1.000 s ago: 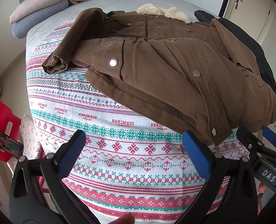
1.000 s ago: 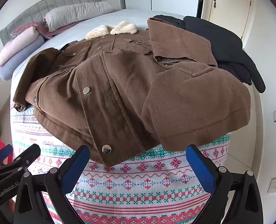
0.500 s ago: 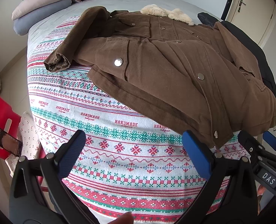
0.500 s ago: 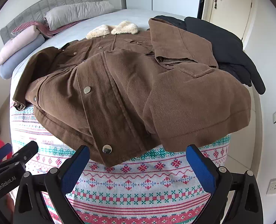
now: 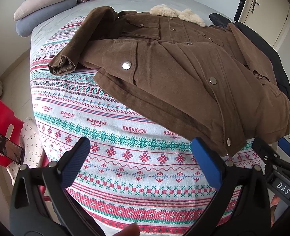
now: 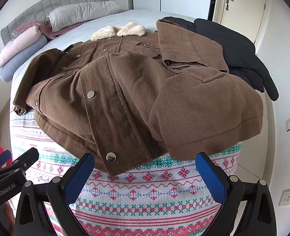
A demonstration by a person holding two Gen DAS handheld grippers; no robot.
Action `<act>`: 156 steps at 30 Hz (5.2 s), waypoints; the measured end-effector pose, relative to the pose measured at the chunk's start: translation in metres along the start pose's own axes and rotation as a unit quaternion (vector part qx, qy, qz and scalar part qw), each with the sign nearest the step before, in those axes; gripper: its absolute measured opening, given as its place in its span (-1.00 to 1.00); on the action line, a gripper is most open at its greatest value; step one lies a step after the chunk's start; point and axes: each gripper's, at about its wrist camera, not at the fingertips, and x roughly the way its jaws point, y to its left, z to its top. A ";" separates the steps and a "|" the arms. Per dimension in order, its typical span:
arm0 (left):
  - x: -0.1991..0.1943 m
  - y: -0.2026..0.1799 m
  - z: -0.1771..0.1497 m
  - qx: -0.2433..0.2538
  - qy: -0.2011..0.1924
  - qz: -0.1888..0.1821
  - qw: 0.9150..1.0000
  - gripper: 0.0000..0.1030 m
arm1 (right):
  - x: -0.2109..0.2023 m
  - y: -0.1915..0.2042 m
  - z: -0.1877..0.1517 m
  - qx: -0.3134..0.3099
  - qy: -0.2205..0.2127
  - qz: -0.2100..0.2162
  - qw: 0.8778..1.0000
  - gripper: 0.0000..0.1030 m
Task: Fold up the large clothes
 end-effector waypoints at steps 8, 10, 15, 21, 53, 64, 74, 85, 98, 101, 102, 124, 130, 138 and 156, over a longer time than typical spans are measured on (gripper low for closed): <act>0.006 0.005 0.003 0.024 -0.015 -0.050 0.998 0.99 | -0.003 -0.012 0.007 -0.008 -0.021 0.013 1.000 1.00; 0.013 0.013 0.007 0.036 0.001 -0.076 0.996 0.99 | -0.007 -0.017 0.008 -0.024 -0.037 0.026 0.999 1.00; 0.025 0.064 0.023 0.003 -0.019 -0.122 0.992 0.99 | -0.009 -0.049 0.006 -0.028 -0.036 0.097 0.994 1.00; 0.056 0.115 0.039 -0.022 -0.025 -0.141 0.990 0.98 | -0.005 -0.085 0.003 -0.062 -0.028 0.091 0.993 1.00; 0.024 0.142 0.051 -0.040 -0.093 -0.287 0.952 -0.71 | 0.029 -0.180 0.053 0.024 -0.047 0.185 0.981 0.50; -0.008 0.166 -0.035 0.032 0.037 -0.218 0.975 -0.47 | -0.013 -0.192 0.042 -0.019 -0.071 0.189 0.979 0.51; 0.054 0.173 -0.009 0.006 0.069 -0.283 0.957 0.22 | 0.040 -0.184 0.045 -0.131 0.027 0.168 0.977 0.51; 0.003 0.128 0.045 -0.014 -0.005 -0.432 0.902 -0.67 | 0.020 -0.081 0.087 -0.144 0.027 0.313 0.939 -0.68; -0.016 0.220 0.054 -0.132 -0.023 -0.307 0.942 -0.65 | -0.030 -0.199 0.134 0.148 -0.025 0.293 0.944 -0.70; 0.037 0.210 0.010 -0.089 0.070 -0.228 0.967 -0.50 | 0.025 -0.220 0.101 0.170 0.045 0.222 0.959 -0.62; 0.051 0.205 -0.004 -0.069 0.096 -0.199 0.973 -0.48 | 0.042 -0.227 0.089 0.169 0.069 0.205 0.962 -0.52; 0.038 0.183 -0.084 0.107 -0.025 -0.132 0.985 0.30 | 0.049 -0.222 -0.029 0.016 -0.053 0.101 0.993 0.22; 0.048 0.174 -0.057 0.061 -0.063 -0.139 0.986 -0.23 | 0.080 -0.198 0.010 0.037 -0.079 0.132 0.987 0.18; -0.029 0.170 -0.011 0.014 -0.139 -0.222 0.965 -0.69 | 0.018 -0.171 0.035 0.041 -0.121 0.184 0.975 -0.90; 0.011 0.211 -0.056 -0.021 0.016 -0.083 0.996 -0.86 | -0.045 -0.250 -0.027 0.131 -0.083 0.019 0.988 -1.00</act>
